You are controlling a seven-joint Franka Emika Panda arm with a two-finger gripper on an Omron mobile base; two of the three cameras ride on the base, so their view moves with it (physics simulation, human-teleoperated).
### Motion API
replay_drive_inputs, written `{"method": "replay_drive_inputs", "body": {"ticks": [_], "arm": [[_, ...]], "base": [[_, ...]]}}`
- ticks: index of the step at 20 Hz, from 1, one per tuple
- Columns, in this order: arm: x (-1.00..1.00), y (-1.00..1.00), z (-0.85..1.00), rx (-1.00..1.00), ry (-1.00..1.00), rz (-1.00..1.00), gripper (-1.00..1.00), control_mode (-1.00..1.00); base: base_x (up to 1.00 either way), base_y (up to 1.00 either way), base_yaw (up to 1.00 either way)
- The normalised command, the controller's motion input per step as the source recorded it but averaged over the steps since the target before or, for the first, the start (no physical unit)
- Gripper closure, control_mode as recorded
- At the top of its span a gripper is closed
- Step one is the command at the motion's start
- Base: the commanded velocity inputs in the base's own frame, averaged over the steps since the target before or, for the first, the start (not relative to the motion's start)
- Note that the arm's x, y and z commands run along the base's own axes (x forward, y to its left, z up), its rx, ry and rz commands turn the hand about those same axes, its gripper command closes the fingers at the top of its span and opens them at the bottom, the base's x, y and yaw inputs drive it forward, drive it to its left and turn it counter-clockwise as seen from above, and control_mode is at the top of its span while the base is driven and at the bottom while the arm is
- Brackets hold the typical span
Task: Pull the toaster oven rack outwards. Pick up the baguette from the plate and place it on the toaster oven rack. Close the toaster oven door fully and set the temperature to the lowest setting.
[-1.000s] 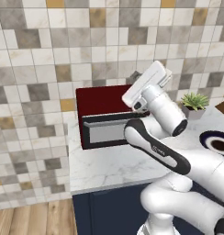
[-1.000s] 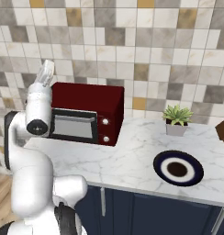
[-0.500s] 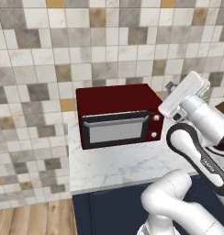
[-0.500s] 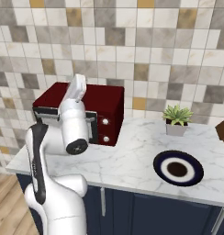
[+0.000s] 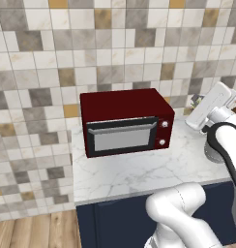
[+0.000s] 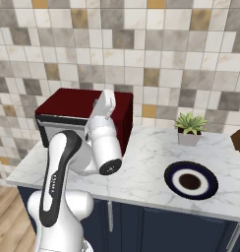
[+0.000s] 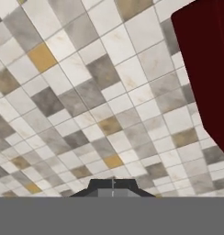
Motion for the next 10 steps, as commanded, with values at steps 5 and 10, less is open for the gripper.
{"method": "replay_drive_inputs", "body": {"ticks": [5, 10], "arm": [[0.03, -0.05, -0.56, -0.09, 0.06, 0.0, 1.0, -1.0], [0.21, 0.01, -0.33, -0.02, -0.02, 0.0, 1.0, -1.0]], "base": [[0.0, 0.0, 0.0], [0.0, 0.0, 0.0]]}}
